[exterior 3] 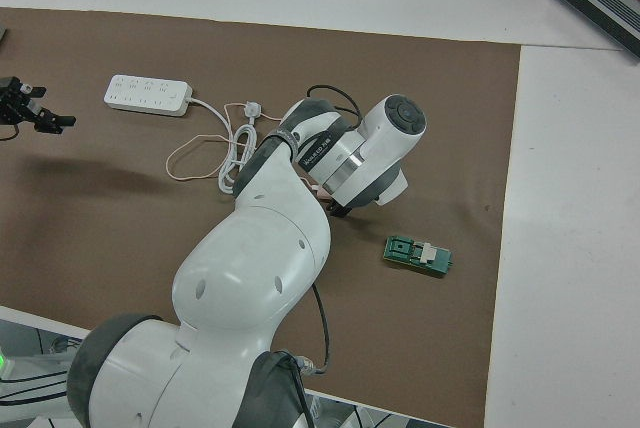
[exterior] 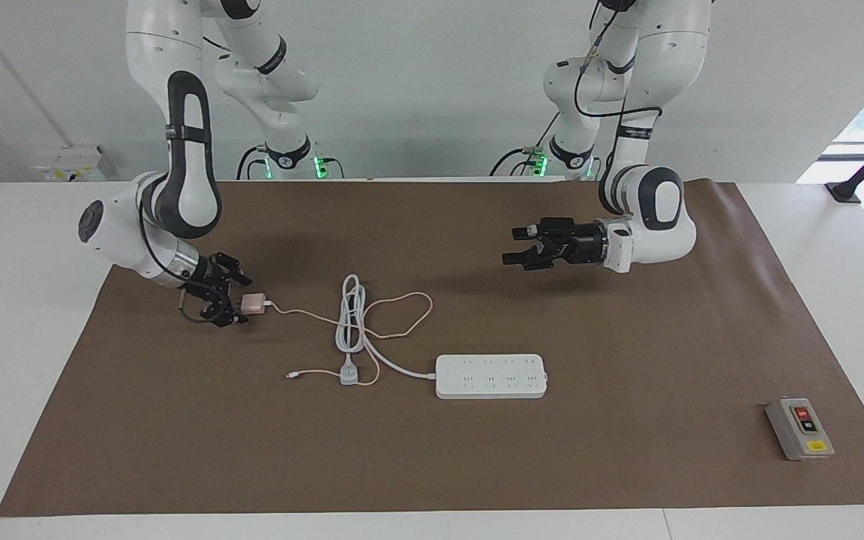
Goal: Plug charger into power strip
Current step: 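Lower the open right gripper over the pink charger, then grasp the pink charger with the right gripper and lift it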
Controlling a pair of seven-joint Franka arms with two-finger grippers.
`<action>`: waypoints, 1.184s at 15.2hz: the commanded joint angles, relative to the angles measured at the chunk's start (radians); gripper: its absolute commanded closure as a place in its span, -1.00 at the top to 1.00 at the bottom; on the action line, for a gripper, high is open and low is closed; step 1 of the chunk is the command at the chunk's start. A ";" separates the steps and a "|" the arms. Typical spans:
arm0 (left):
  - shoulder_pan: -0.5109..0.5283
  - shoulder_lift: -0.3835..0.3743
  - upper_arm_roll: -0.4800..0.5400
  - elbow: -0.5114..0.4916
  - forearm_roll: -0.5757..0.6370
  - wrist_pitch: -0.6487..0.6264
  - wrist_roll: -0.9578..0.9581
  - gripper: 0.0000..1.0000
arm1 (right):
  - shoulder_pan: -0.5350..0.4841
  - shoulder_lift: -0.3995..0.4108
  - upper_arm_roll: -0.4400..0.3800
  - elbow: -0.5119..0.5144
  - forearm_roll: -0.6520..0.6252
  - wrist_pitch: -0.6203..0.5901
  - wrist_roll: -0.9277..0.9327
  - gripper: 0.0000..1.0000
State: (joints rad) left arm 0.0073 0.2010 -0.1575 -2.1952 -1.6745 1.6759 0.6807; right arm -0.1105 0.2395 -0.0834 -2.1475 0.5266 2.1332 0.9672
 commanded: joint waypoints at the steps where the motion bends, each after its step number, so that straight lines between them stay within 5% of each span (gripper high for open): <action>1: -0.021 0.014 0.012 0.006 -0.025 0.027 0.002 1.00 | -0.009 -0.005 0.010 -0.014 0.023 0.019 -0.036 -0.16; 3: -0.023 0.021 0.013 0.018 -0.024 0.042 0.016 1.00 | -0.006 -0.005 0.010 -0.014 0.023 0.017 -0.035 -0.88; 4: -0.024 0.023 0.013 0.020 -0.022 0.057 0.035 1.00 | -0.005 -0.005 0.010 -0.011 0.023 0.016 -0.036 -1.00; 12: -0.058 0.051 0.021 0.060 -0.017 0.105 0.160 1.00 | 0.075 -0.045 0.022 0.182 0.023 -0.182 0.114 -1.00; 18: -0.098 0.075 0.038 0.080 -0.021 0.075 0.160 1.00 | 0.244 -0.060 0.031 0.316 0.027 -0.225 0.370 -1.00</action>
State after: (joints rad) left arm -0.0527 0.2502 -0.1509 -2.1375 -1.6747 1.7701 0.8212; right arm 0.0853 0.1654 -0.0538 -1.8798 0.5319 1.9209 1.2657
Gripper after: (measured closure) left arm 0.000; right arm 0.533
